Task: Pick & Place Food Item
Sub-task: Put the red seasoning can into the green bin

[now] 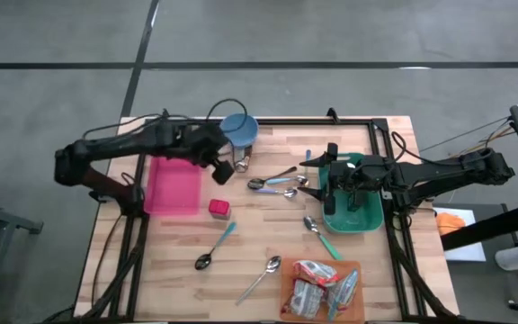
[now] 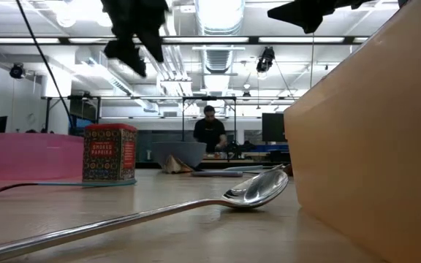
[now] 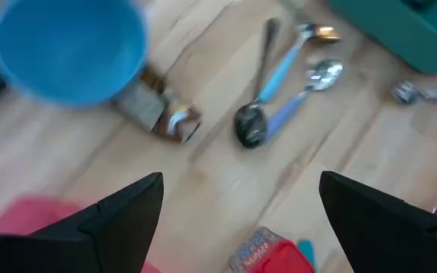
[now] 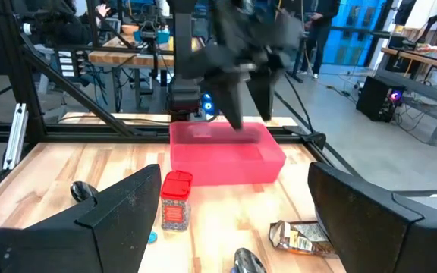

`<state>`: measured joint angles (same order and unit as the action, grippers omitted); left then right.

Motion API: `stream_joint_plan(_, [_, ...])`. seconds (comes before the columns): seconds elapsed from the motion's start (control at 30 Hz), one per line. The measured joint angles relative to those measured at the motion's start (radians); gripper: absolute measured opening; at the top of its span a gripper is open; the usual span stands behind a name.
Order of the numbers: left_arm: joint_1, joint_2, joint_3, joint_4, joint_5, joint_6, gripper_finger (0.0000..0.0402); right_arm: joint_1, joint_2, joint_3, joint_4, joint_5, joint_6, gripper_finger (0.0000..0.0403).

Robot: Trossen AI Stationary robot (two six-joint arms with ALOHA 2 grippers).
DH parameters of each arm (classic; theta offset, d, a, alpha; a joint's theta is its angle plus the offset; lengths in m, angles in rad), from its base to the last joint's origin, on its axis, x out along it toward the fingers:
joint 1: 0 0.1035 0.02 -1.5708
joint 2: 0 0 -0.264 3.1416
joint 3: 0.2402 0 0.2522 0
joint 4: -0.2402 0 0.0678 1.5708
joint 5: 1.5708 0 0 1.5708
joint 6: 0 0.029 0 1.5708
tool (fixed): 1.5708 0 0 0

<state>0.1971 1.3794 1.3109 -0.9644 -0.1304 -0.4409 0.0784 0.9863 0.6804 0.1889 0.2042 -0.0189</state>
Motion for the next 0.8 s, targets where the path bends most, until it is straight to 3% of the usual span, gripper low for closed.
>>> stream_joint_plan(0.23, [-0.239, -0.023, -0.074, 0.097, 0.001, 0.253, 0.0354, 0.000, 0.000, 0.000, -0.001, 0.000, 0.000, 0.0331])
stream_joint_plan(0.37, [-0.331, -0.023, -0.132, 0.117, -0.054, 0.272, 0.0354, 0.000, 0.000, 0.000, -0.001, 0.000, 0.000, 0.0331])
stream_joint_plan(0.57, [-0.406, -0.023, -0.201, 0.127, -0.064, 0.281, 0.0354, 0.000, 0.000, 0.000, -0.001, 0.000, 0.000, 0.0331])
stream_joint_plan(0.8, [-0.412, -0.023, -0.256, 0.137, -0.053, 0.282, 0.0354, 0.000, 0.000, 0.000, -0.001, 0.000, 0.000, 0.0331])
